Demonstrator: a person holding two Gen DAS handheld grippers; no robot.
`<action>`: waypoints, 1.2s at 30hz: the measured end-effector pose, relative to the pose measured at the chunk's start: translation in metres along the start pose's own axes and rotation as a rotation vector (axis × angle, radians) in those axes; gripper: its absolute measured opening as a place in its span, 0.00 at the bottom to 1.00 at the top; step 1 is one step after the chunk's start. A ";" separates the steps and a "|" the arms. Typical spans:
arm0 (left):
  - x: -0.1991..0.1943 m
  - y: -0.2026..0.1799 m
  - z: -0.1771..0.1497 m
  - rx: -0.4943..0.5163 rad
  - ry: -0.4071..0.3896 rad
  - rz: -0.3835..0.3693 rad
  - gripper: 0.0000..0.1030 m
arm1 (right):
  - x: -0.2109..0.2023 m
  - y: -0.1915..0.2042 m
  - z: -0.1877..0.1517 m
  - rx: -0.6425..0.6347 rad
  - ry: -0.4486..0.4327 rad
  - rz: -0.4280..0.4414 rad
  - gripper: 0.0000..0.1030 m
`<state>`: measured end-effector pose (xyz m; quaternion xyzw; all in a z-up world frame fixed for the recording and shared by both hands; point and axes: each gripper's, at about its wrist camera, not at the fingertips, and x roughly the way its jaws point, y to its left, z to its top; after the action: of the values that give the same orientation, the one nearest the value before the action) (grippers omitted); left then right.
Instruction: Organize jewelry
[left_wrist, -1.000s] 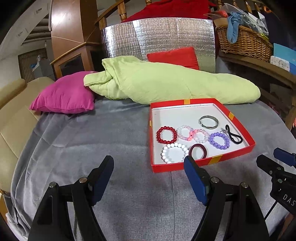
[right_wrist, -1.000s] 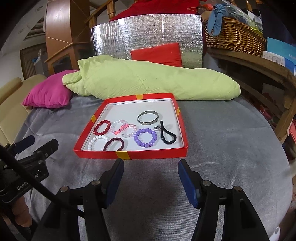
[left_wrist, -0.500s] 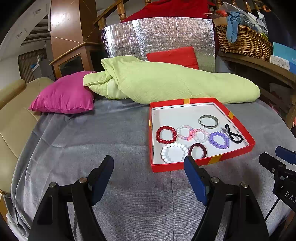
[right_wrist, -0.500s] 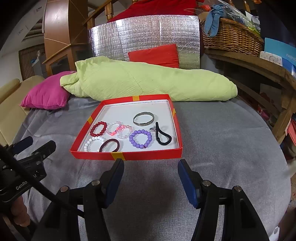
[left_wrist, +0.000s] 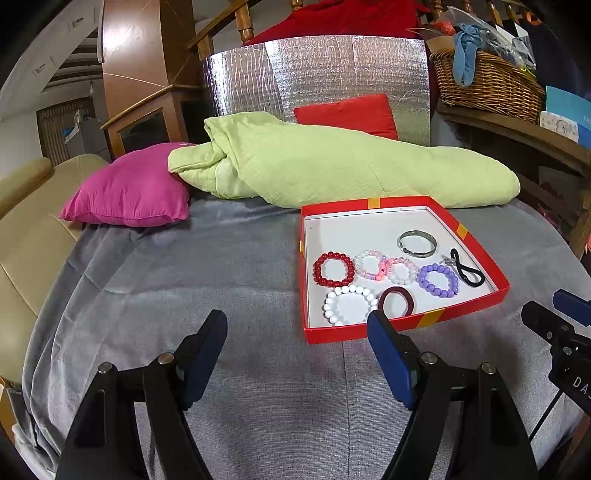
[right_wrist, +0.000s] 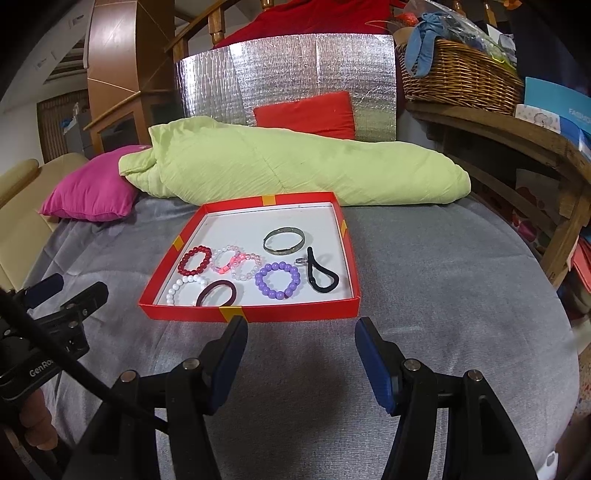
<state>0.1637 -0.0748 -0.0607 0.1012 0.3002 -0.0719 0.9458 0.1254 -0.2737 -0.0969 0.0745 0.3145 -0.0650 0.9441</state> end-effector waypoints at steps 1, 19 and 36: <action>-0.001 0.000 0.000 0.000 -0.001 0.000 0.76 | 0.000 0.000 0.000 0.000 0.000 0.000 0.63; -0.001 0.001 0.000 0.001 0.004 0.002 0.76 | 0.000 -0.002 0.001 0.000 -0.001 -0.003 0.63; -0.001 0.000 0.000 0.002 0.005 0.003 0.76 | -0.002 -0.006 0.000 0.005 -0.004 -0.013 0.63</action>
<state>0.1629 -0.0752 -0.0604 0.1030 0.3025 -0.0706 0.9449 0.1233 -0.2793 -0.0963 0.0748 0.3127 -0.0719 0.9442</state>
